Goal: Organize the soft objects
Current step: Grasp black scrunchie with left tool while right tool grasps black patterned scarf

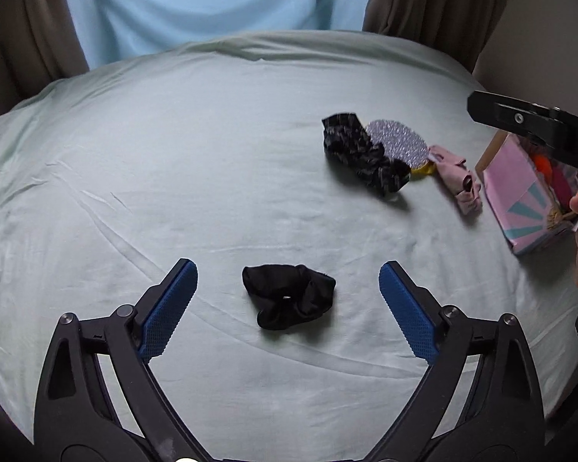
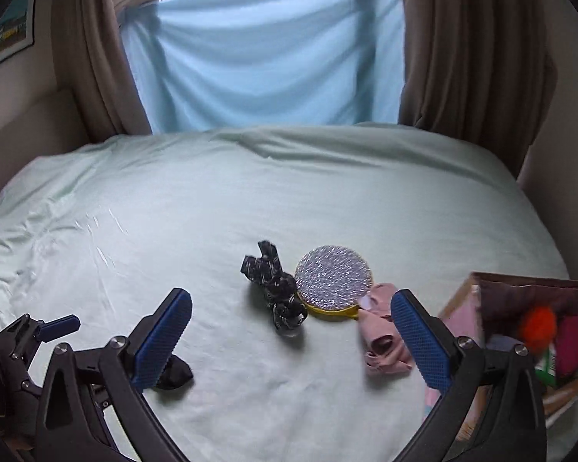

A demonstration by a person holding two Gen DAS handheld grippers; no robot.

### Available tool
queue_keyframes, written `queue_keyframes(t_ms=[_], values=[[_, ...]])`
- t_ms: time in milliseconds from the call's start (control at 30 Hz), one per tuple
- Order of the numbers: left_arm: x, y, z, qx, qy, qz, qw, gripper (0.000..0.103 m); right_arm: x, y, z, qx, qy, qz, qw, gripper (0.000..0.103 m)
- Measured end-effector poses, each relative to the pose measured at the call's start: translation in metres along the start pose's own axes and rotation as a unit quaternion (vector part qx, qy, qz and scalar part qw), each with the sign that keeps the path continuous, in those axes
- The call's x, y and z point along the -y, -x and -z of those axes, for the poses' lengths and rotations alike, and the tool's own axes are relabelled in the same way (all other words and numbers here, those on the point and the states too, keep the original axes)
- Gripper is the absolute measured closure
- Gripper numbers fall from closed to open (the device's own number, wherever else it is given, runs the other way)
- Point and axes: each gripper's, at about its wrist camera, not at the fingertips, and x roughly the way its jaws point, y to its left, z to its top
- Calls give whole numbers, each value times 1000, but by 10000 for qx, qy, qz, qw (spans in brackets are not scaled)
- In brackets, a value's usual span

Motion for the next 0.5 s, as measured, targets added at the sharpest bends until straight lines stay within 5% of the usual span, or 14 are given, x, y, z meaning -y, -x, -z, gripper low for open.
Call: queue_keyframes(t_ms=[267,500], values=[[2,-72,27,-282,-136,46,9995,12,-13,-100,24,-275,420,-130,9987,13],[10,-89,33,-250,-409,-32,9988,27,-18,-154,29,-368,670,-18,9971,33]])
